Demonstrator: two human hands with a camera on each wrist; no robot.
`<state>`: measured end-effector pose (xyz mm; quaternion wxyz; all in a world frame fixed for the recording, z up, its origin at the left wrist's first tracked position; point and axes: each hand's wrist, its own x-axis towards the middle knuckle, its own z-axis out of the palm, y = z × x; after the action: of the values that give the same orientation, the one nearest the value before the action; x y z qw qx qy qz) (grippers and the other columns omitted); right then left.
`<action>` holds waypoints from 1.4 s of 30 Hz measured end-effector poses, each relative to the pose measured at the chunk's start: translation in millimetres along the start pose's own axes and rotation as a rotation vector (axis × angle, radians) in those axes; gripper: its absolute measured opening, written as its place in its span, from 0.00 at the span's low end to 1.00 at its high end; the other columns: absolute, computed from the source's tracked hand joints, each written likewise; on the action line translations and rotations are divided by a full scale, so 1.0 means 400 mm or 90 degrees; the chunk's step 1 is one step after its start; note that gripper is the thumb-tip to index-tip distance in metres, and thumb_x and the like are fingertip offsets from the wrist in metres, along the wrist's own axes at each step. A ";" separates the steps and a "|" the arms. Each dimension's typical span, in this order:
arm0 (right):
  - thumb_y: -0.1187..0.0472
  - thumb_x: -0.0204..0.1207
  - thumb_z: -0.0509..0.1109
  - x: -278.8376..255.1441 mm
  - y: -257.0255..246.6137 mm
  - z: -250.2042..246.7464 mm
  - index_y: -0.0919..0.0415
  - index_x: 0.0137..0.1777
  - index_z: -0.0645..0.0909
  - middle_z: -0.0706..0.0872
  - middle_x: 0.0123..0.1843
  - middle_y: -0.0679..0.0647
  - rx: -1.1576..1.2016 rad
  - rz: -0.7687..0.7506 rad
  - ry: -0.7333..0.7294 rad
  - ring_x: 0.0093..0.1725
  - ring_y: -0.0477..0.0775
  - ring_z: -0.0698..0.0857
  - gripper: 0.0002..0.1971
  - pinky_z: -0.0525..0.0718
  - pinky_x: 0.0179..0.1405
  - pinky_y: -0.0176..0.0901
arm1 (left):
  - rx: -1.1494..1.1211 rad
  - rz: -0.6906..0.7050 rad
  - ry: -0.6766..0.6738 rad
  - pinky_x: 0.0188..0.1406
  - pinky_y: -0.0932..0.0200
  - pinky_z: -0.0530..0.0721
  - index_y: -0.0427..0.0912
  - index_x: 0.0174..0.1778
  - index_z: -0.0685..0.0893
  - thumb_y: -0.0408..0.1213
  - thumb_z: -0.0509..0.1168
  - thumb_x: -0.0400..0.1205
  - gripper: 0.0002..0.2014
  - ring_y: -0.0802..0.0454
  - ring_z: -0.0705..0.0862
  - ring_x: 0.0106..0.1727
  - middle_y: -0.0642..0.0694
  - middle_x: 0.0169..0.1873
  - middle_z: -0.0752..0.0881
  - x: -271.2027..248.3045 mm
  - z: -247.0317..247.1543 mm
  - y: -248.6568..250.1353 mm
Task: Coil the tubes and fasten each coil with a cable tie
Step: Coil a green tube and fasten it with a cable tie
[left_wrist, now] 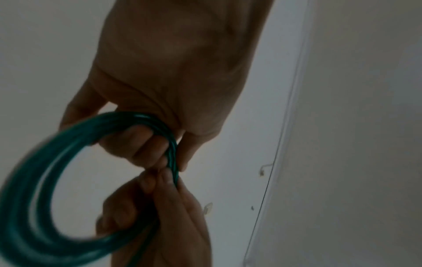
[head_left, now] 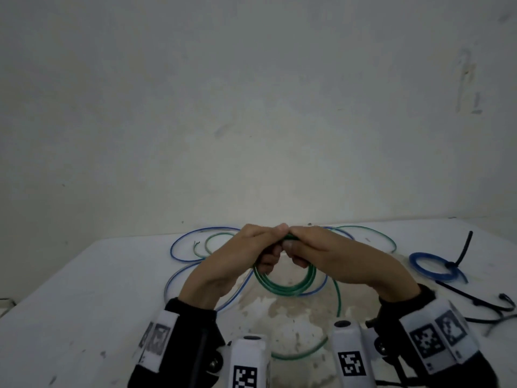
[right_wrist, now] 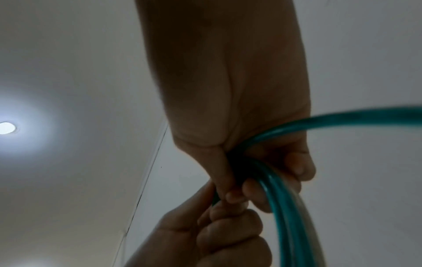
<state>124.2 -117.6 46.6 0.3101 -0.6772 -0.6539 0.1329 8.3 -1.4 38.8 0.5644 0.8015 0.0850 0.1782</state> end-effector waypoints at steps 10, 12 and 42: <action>0.50 0.79 0.56 0.010 0.018 0.002 0.64 0.41 0.79 0.84 0.35 0.50 0.279 -0.072 0.109 0.39 0.47 0.80 0.18 0.78 0.44 0.38 | -0.171 0.044 0.121 0.23 0.65 0.68 0.42 0.25 0.64 0.44 0.54 0.86 0.21 0.57 0.58 0.19 0.54 0.18 0.60 -0.004 -0.011 0.030; 0.55 0.80 0.57 0.010 0.011 -0.001 0.64 0.40 0.79 0.85 0.35 0.49 0.239 -0.095 0.120 0.37 0.44 0.82 0.15 0.79 0.43 0.35 | -0.151 0.056 0.129 0.24 0.65 0.71 0.42 0.26 0.65 0.45 0.54 0.85 0.21 0.57 0.59 0.19 0.53 0.19 0.60 -0.003 -0.010 0.031; 0.57 0.83 0.51 0.029 0.004 0.035 0.65 0.44 0.81 0.87 0.40 0.57 0.526 -0.107 0.199 0.42 0.50 0.84 0.18 0.81 0.46 0.39 | -0.246 0.186 0.235 0.19 0.66 0.60 0.42 0.27 0.63 0.45 0.57 0.82 0.19 0.57 0.56 0.20 0.53 0.19 0.59 0.015 -0.017 0.006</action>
<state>118.6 -102.7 37.2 0.6591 -0.4531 -0.5441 0.2536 11.0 5.7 44.1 0.6498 0.6373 0.0341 0.4128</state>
